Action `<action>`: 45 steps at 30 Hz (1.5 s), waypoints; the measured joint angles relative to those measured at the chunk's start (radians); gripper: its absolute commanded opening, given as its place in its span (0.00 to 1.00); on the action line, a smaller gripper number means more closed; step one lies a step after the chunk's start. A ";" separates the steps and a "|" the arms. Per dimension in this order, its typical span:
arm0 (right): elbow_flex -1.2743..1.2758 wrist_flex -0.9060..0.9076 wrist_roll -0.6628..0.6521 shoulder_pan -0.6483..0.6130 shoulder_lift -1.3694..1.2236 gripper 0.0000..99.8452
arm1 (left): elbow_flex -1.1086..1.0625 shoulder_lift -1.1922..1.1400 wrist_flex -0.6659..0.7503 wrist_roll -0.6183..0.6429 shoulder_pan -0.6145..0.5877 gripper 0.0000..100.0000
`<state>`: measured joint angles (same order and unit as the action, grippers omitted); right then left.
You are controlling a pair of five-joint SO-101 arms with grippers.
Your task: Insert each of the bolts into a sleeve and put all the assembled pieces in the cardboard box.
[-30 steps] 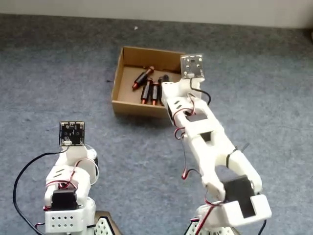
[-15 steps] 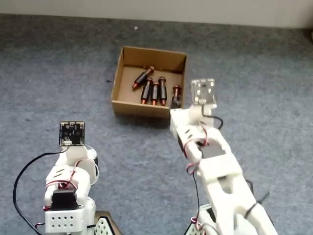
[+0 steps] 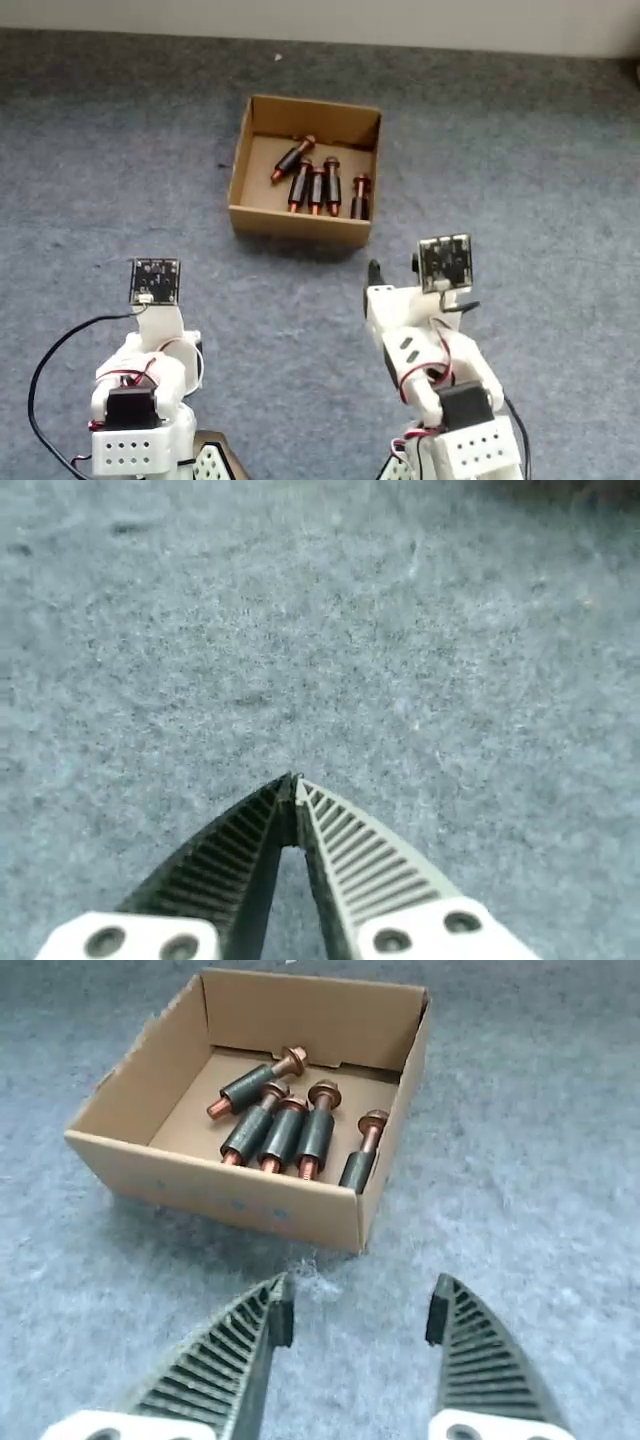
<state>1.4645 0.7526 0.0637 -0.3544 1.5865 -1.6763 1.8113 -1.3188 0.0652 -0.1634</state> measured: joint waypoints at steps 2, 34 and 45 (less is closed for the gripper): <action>0.025 0.074 0.003 0.000 0.109 0.07 | 0.000 0.000 -0.017 0.000 0.000 0.01; 0.206 0.331 0.008 0.121 0.233 0.01 | 0.000 0.000 -0.025 0.000 0.000 0.01; 0.206 0.477 0.008 0.121 0.233 0.01 | 0.000 0.000 -0.025 0.000 0.000 0.01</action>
<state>1.6701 1.2298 0.0713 -0.2332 1.8197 -1.6763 1.8113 -1.3433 0.0652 -0.1634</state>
